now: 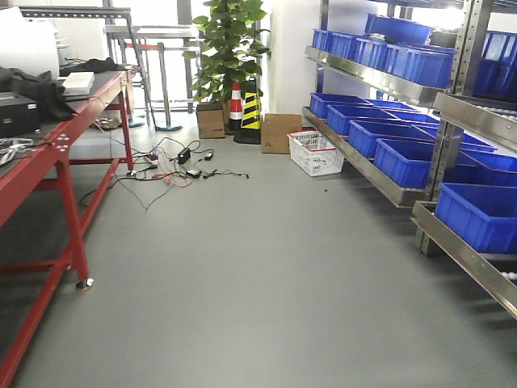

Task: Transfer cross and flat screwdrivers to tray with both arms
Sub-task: 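Hold both screwdrivers while the base drives to the grey tray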

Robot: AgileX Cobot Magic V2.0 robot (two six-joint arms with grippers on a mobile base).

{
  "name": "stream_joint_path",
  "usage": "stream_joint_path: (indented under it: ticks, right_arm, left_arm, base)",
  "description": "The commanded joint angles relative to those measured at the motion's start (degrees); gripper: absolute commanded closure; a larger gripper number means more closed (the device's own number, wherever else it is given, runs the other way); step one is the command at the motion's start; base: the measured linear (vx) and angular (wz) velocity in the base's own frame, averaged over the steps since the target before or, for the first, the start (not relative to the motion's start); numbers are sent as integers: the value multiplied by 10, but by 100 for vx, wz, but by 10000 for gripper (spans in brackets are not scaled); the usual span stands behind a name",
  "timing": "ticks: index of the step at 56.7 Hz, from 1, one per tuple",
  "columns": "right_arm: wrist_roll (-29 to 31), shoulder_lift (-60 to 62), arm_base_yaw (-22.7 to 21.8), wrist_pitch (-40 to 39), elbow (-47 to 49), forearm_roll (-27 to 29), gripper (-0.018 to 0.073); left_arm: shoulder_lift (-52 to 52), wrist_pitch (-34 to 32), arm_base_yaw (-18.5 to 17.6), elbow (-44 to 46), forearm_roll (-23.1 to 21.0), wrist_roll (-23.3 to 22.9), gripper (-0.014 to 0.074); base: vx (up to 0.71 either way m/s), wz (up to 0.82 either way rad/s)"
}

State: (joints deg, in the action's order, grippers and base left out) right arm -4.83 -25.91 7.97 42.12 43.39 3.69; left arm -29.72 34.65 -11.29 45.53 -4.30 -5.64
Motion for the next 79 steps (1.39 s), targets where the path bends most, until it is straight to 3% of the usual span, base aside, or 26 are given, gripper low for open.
stream_joint_path:
  ticks: [1, 38, 79]
  right_arm:
    - [5, -5, -1, -51, 17, -1, 567]
    - [5, -5, -1, -51, 17, -1, 567]
    - [5, -5, -1, -51, 17, -1, 567]
  left_arm:
    - [-2, -52, -3, 17, -5, 0, 593]
    - [-2, -52, -3, 17, -5, 0, 593]
    - [-2, -52, -3, 17, -5, 0, 593]
  base:
    - [62, -9]
    - [57, -24]
    - [45, -73]
